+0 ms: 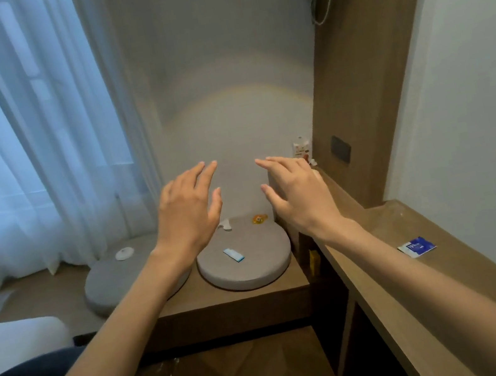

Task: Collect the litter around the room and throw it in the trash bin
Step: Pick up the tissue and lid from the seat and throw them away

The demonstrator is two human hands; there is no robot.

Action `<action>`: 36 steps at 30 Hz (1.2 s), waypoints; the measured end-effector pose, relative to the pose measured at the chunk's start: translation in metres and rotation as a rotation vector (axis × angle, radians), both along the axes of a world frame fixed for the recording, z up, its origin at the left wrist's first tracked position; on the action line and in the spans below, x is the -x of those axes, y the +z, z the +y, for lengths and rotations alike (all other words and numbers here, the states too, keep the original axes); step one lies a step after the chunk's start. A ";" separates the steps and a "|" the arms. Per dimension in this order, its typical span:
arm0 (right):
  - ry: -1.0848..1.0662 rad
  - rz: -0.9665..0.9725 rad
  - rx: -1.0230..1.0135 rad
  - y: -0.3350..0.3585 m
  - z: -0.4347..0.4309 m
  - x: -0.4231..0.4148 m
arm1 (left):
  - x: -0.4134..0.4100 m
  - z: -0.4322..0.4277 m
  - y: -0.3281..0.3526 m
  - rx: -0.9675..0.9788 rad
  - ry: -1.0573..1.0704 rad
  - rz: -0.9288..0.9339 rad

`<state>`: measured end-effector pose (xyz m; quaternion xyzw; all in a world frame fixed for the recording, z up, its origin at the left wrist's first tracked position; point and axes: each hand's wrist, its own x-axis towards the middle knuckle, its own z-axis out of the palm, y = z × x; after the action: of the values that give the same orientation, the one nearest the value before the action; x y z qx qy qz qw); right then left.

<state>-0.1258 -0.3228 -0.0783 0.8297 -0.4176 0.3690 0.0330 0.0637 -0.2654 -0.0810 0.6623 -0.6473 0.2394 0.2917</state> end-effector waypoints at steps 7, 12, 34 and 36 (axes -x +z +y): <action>0.127 0.050 -0.059 -0.024 -0.114 -0.061 | -0.052 -0.090 -0.023 -0.085 0.132 0.085; 0.208 0.047 -0.115 -0.058 -0.180 -0.119 | -0.108 -0.145 -0.054 -0.123 0.195 0.149; 0.573 0.197 -0.349 -0.183 -0.444 -0.460 | -0.408 -0.358 -0.171 -0.268 0.438 0.326; 0.590 0.215 -0.375 -0.204 -0.468 -0.488 | -0.436 -0.377 -0.191 -0.289 0.455 0.339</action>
<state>0.3618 -0.7911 -0.2819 0.9402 -0.2147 0.1903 -0.1836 0.4997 -0.6422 -0.2720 0.8552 -0.4520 0.0902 0.2371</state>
